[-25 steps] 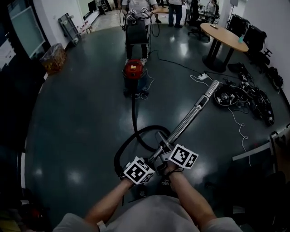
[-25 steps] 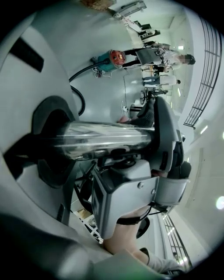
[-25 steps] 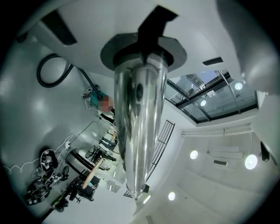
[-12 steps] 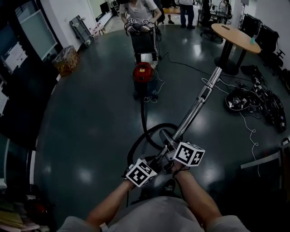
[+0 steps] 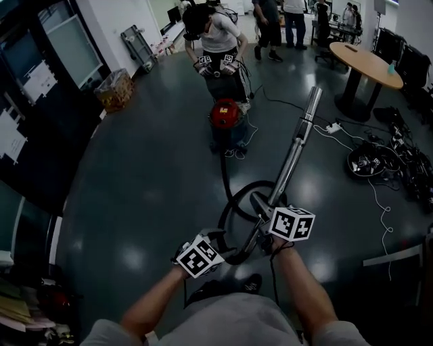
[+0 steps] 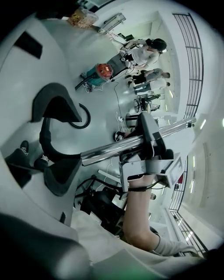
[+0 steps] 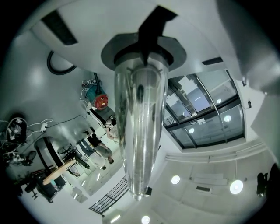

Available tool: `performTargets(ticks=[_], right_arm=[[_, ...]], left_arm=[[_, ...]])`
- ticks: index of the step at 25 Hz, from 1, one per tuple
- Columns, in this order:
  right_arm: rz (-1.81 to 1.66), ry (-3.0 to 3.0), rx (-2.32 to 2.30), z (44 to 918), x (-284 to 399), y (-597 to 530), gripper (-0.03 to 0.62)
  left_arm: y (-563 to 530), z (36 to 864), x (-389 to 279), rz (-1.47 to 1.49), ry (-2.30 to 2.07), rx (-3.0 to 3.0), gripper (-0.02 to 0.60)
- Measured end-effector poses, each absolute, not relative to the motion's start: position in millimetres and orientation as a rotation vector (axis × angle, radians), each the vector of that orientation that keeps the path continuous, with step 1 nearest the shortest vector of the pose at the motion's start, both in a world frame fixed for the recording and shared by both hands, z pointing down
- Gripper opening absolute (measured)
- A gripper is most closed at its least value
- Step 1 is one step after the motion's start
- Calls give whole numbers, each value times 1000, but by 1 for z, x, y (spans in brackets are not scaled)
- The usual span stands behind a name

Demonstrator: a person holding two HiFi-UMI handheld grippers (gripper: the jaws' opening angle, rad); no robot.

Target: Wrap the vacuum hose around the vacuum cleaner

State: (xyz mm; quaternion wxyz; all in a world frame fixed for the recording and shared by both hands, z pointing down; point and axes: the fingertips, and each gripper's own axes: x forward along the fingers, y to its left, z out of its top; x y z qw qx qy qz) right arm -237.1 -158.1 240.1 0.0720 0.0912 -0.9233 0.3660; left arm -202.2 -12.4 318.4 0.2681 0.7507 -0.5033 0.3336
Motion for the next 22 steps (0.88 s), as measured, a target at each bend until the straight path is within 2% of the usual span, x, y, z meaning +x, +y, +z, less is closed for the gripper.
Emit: performTargets(ticks=[13,22], right_arm=[[727,-2595,115,268,-263,-139,44],[601,-2445,55,303,-324,-146,44]], left_arm=[[-77,254,-249,1059,-1481,2229,255],[-142,210,-320,1170,-1512,2470,255]])
